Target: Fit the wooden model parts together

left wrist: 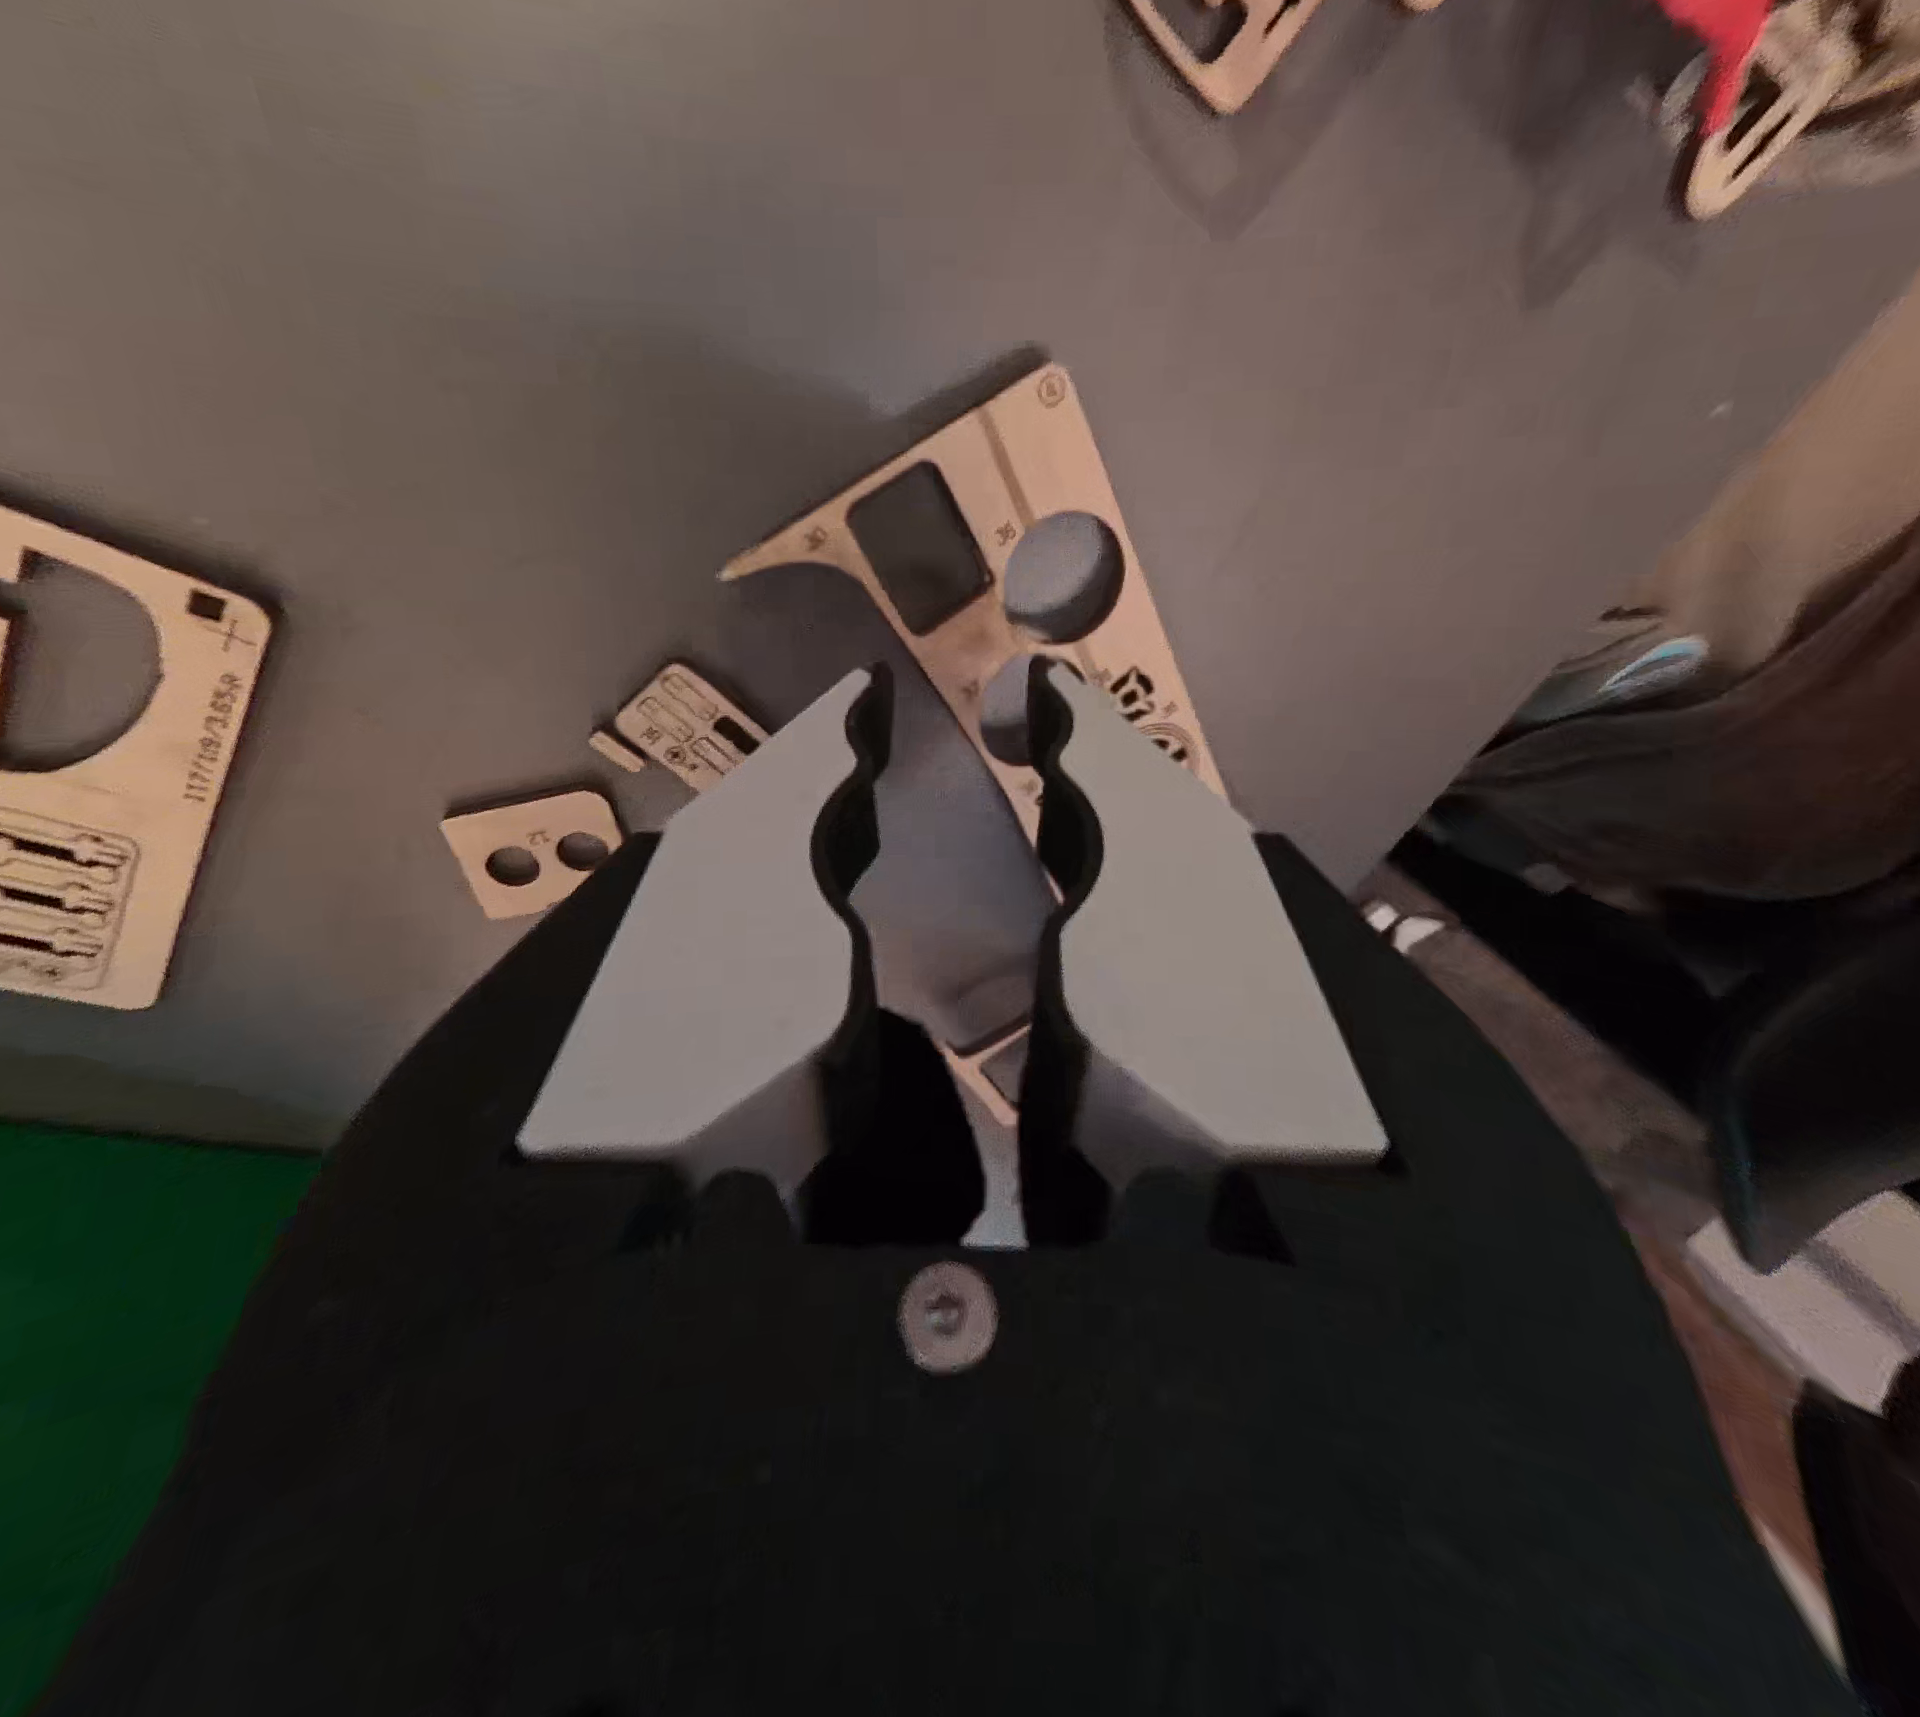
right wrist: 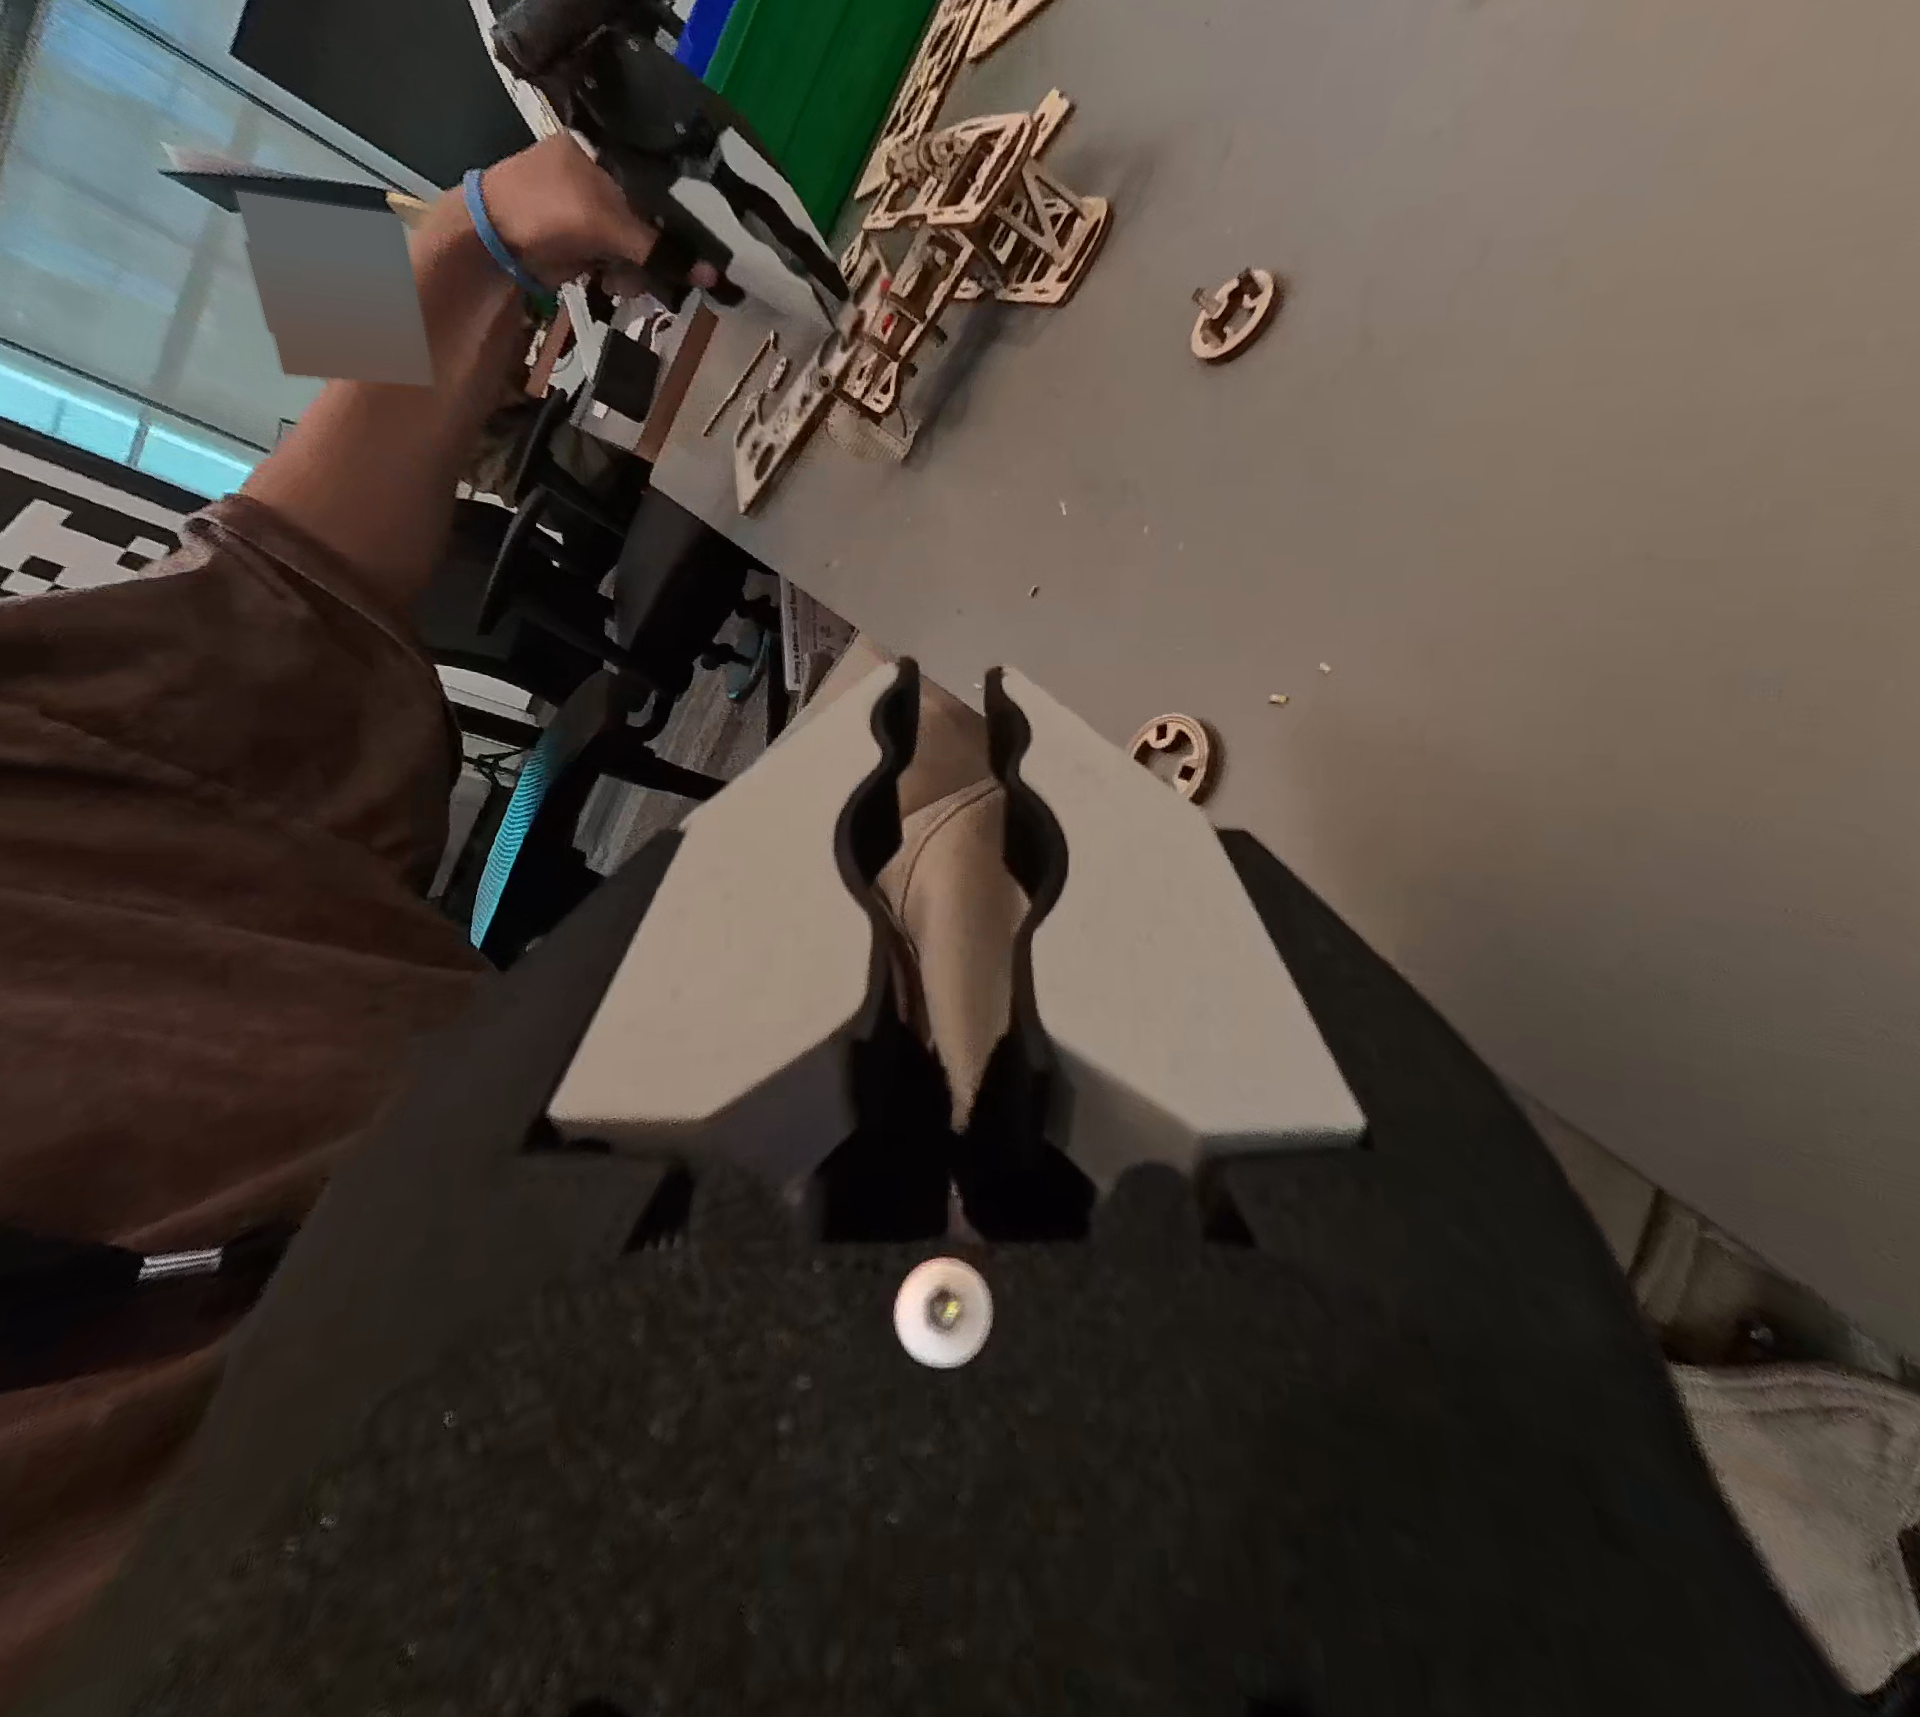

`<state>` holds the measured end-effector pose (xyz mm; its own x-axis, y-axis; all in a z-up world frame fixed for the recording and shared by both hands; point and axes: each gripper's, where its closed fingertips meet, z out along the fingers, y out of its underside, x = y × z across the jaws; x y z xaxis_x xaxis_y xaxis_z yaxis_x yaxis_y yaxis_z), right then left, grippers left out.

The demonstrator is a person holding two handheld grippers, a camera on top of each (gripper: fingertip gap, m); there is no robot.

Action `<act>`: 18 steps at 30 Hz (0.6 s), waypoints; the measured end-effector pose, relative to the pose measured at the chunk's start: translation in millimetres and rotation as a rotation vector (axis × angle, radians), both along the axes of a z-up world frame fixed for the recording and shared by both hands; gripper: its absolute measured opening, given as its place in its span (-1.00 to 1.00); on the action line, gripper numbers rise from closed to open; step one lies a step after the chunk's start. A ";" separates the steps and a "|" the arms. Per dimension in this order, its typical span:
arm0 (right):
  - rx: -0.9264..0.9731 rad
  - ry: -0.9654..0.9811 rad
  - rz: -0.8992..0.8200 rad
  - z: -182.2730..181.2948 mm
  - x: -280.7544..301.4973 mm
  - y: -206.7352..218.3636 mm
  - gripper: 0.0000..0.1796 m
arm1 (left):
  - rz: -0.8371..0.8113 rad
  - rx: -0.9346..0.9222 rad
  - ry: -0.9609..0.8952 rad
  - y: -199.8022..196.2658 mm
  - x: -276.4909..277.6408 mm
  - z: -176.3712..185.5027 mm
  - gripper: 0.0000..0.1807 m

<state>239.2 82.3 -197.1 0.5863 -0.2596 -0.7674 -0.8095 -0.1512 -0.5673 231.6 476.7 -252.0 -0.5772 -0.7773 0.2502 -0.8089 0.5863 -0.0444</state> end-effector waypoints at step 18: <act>-0.349 -0.393 -0.037 -28.2 26.2 -40.0 -0.84 | 0.239 -0.372 -0.745 -57.7 -22.9 121.7 -0.79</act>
<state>265.4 42.3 -225.3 0.7981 -0.4859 -0.3561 -0.5543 -0.3607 -0.7501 208.7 419.0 -130.3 -0.5236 -0.8414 0.1337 -0.5924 0.2468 -0.7669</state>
